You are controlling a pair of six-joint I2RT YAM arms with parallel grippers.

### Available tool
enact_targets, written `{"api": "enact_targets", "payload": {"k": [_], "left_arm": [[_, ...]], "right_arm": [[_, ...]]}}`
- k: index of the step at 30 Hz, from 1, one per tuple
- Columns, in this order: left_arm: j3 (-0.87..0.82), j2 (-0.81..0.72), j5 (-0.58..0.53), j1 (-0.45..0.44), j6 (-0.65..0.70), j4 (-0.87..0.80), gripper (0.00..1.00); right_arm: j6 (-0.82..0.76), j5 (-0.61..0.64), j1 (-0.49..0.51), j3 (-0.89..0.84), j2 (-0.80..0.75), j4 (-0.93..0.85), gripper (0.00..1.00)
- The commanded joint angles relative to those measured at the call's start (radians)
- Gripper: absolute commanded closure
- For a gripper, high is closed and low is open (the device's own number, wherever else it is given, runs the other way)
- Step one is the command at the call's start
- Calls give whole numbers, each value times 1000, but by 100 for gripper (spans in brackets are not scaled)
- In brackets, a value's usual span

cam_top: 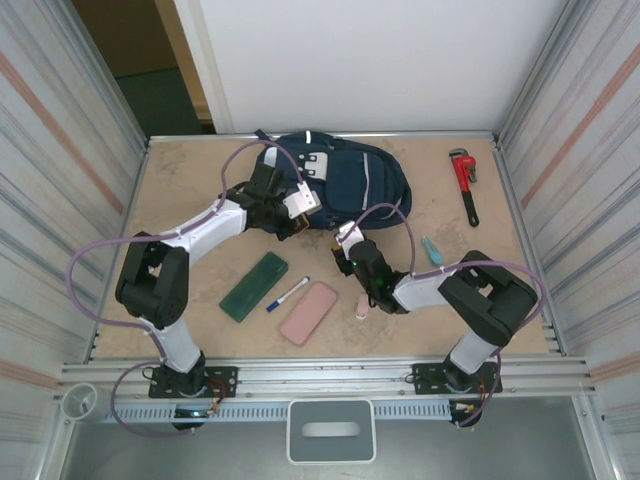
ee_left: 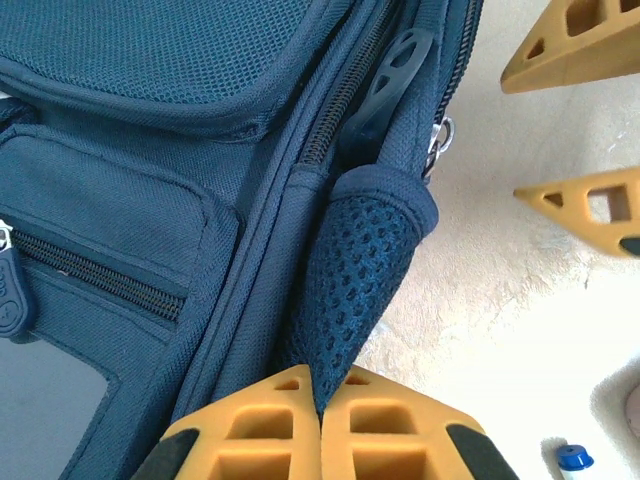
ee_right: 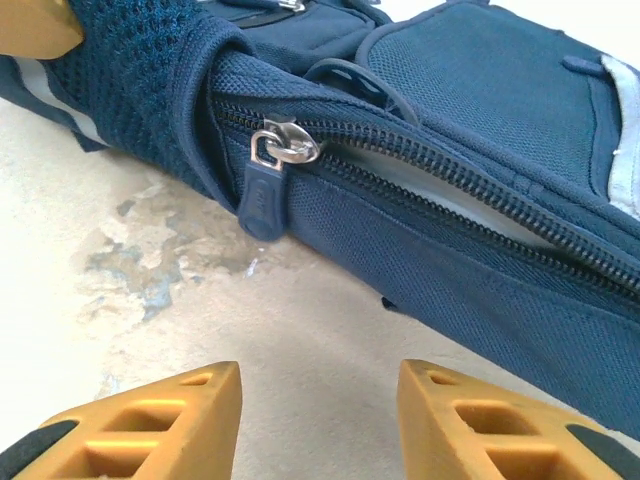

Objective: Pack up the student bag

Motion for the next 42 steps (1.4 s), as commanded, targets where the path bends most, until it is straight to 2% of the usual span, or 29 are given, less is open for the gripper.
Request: {"api": "enact_targets", "payload": {"k": [1, 5, 15, 21, 25, 28, 33, 38, 42], "left_arm": [[32, -73, 74, 4, -29, 19, 100], [30, -75, 75, 2, -30, 18, 100], [32, -67, 78, -4, -31, 21, 100], [29, -66, 78, -3, -33, 22, 100], [29, -66, 71, -2, -34, 23, 100], [30, -64, 64, -2, -31, 22, 100], [29, -66, 52, -3, -27, 17, 100], [26, -68, 40, -2, -22, 12, 100], [27, -66, 34, -4, -13, 10, 100]], "right_arm": [[-49, 97, 32, 50, 61, 68, 55], [-85, 160, 38, 84, 133, 160, 56], [-127, 289, 59, 168, 222, 246, 57], [-141, 357, 73, 193, 238, 269, 66], [-148, 380, 81, 183, 224, 271, 78], [-145, 376, 80, 161, 199, 270, 88], [-144, 348, 78, 127, 153, 234, 98], [-114, 296, 49, 81, 99, 203, 100], [-54, 183, 5, 49, 41, 144, 100]]}}
